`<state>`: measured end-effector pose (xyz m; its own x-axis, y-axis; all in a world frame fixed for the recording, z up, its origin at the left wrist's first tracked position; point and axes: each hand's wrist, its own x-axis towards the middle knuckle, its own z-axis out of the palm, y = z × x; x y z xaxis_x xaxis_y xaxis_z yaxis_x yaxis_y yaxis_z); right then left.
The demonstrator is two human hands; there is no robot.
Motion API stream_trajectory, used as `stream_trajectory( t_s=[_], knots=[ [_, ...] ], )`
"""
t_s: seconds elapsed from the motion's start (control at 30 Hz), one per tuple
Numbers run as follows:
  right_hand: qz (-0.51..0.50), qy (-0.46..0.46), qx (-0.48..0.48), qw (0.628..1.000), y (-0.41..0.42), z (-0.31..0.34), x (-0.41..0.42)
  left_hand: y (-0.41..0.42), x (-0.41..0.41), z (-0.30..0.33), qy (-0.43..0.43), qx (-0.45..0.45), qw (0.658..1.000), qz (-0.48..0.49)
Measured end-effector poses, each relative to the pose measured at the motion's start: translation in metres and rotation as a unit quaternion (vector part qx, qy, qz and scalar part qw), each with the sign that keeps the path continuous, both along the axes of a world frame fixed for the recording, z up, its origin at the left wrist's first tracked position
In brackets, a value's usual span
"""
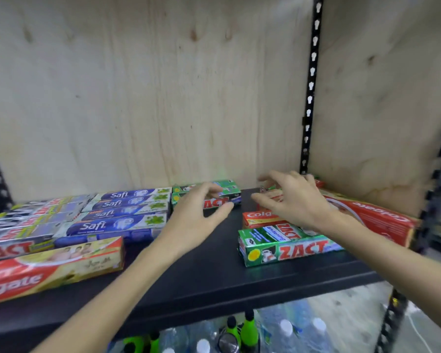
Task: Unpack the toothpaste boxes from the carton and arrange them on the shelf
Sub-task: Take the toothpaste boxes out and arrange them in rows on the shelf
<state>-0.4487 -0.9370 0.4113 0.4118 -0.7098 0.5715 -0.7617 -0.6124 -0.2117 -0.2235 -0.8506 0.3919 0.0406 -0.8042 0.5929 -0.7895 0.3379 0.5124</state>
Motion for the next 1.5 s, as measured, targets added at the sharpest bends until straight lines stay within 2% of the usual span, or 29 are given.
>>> stream_trajectory(
  t_s=[0.13, 0.37, 0.63, 0.77, 0.97, 1.1, 1.2, 1.37, 1.5],
  knots=[
    [-0.036, -0.013, -0.006, 0.999, 0.031, -0.014, -0.053, 0.028, -0.038, -0.018, 0.018, 0.036, 0.997, -0.062],
    [-0.045, -0.049, 0.025, 0.997, 0.056, -0.057, -0.094, 0.040, -0.049, -0.029, 0.004, 0.109, 0.992, -0.057],
    [0.051, -0.097, 0.122, 0.986, 0.080, -0.059, -0.084, 0.067, -0.017, -0.027, -0.083, 0.119, 0.988, -0.046],
    [0.090, -0.088, 0.149, 0.981, 0.087, -0.058, -0.076, 0.081, 0.008, -0.022, -0.121, 0.125, 0.984, -0.029],
    [0.116, -0.149, 0.210, 0.959, 0.098, -0.059, -0.054, 0.098, 0.029, -0.030, -0.081, 0.114, 0.990, 0.011],
    [0.121, -0.191, 0.221, 0.949, 0.107, -0.065, -0.046, 0.111, 0.017, -0.045, 0.009, 0.026, 0.997, 0.066],
    [0.133, -0.239, 0.237, 0.932, 0.113, -0.067, -0.045, 0.120, 0.000, -0.055, 0.030, -0.037, 0.994, 0.097],
    [0.154, -0.251, 0.262, 0.919, 0.116, -0.067, -0.045, 0.126, -0.026, -0.058, 0.052, -0.010, 0.997, 0.056],
    [0.180, -0.264, 0.273, 0.907, 0.121, -0.064, -0.044, 0.131, -0.046, -0.056, 0.074, 0.050, 0.996, 0.025]
  ],
)
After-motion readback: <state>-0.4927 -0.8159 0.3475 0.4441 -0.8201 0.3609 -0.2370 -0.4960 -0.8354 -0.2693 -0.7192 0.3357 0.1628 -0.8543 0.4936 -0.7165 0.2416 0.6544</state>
